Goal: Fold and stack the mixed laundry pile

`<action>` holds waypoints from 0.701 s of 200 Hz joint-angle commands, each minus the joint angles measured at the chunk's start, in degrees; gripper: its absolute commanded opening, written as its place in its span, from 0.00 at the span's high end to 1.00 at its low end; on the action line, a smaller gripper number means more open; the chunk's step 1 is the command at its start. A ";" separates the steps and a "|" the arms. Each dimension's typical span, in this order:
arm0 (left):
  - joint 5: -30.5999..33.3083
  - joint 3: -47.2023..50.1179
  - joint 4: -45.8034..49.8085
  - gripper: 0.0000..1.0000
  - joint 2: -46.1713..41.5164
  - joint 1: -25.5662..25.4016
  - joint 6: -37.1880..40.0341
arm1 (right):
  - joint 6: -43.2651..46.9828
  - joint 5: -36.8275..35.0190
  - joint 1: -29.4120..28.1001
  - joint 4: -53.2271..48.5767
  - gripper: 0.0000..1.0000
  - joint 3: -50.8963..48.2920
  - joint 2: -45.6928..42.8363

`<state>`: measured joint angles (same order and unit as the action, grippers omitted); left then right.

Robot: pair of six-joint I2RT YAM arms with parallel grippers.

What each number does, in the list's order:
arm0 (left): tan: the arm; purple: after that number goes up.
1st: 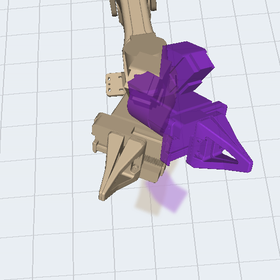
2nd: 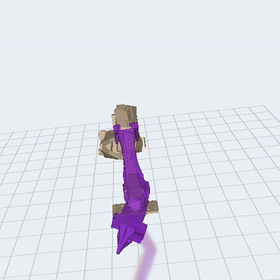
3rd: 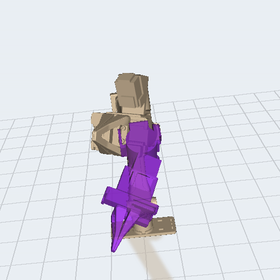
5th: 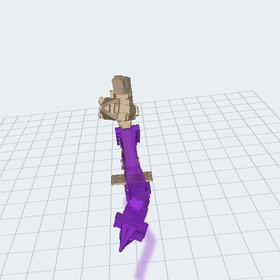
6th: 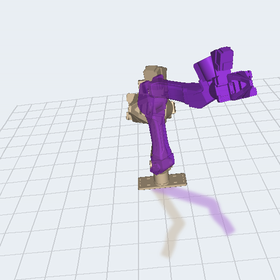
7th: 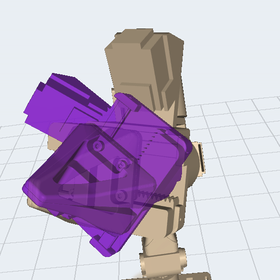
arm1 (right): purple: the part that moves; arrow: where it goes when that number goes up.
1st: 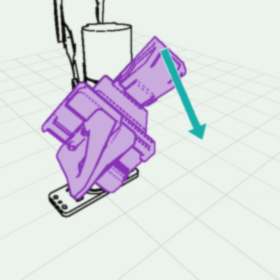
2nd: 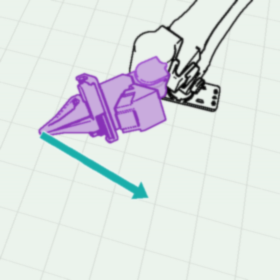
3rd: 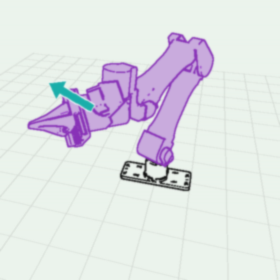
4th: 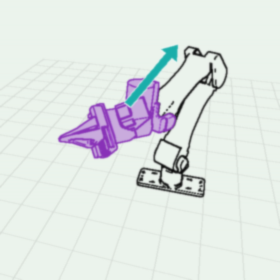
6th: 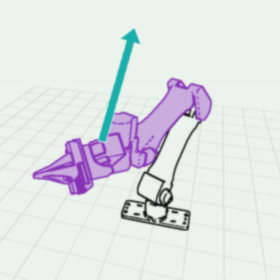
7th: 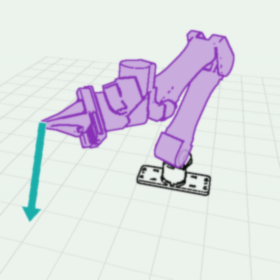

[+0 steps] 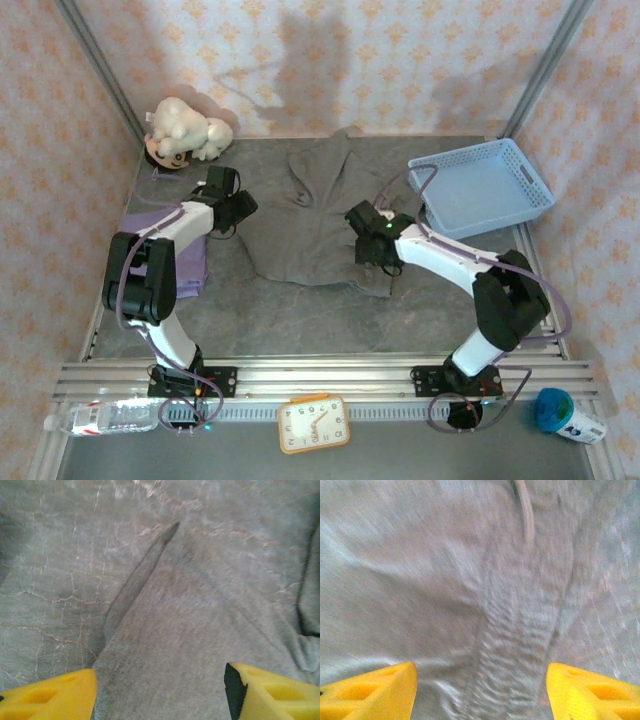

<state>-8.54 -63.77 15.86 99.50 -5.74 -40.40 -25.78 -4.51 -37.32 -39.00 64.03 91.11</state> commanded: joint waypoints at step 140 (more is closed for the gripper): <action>7.87 -14.36 9.11 1.00 6.51 -10.02 12.68 | -6.61 0.38 5.41 9.05 0.34 1.06 3.98</action>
<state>-8.03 -64.40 16.10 103.55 -12.05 -38.70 -31.51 -1.74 -32.18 -29.69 66.48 96.99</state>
